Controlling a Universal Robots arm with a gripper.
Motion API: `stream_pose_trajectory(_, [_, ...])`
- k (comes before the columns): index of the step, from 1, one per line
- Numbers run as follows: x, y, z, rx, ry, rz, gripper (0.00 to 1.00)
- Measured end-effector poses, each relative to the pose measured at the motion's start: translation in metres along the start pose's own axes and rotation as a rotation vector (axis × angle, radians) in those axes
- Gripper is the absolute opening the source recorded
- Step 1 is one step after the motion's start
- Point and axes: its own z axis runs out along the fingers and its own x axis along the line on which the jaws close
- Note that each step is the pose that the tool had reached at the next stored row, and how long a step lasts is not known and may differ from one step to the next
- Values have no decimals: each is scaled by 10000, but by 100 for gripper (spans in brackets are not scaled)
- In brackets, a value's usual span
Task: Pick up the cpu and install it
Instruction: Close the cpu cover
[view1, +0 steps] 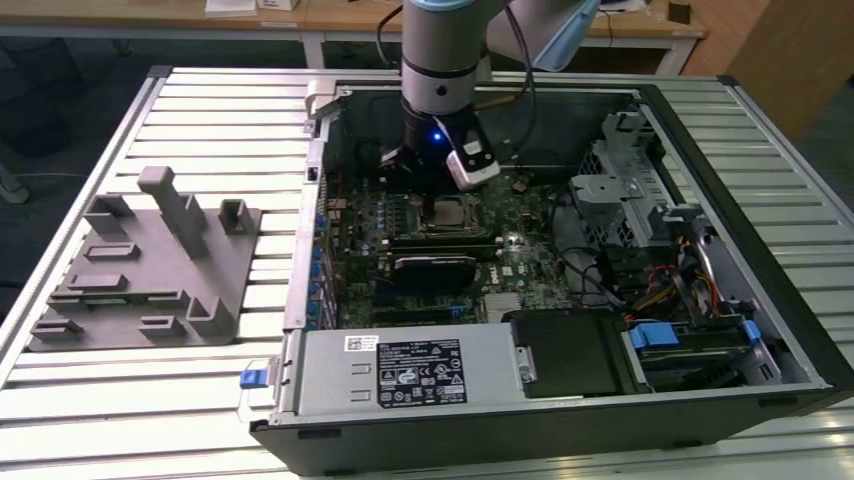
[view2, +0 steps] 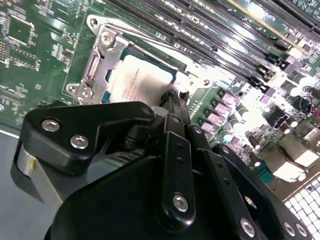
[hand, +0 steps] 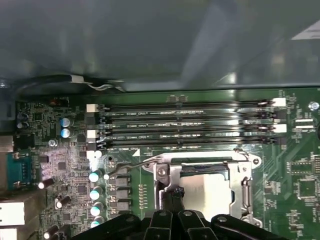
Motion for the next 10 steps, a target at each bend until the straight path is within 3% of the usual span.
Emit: stream_pose_trajectory(10, [33, -2, 41, 1, 1, 1, 11])
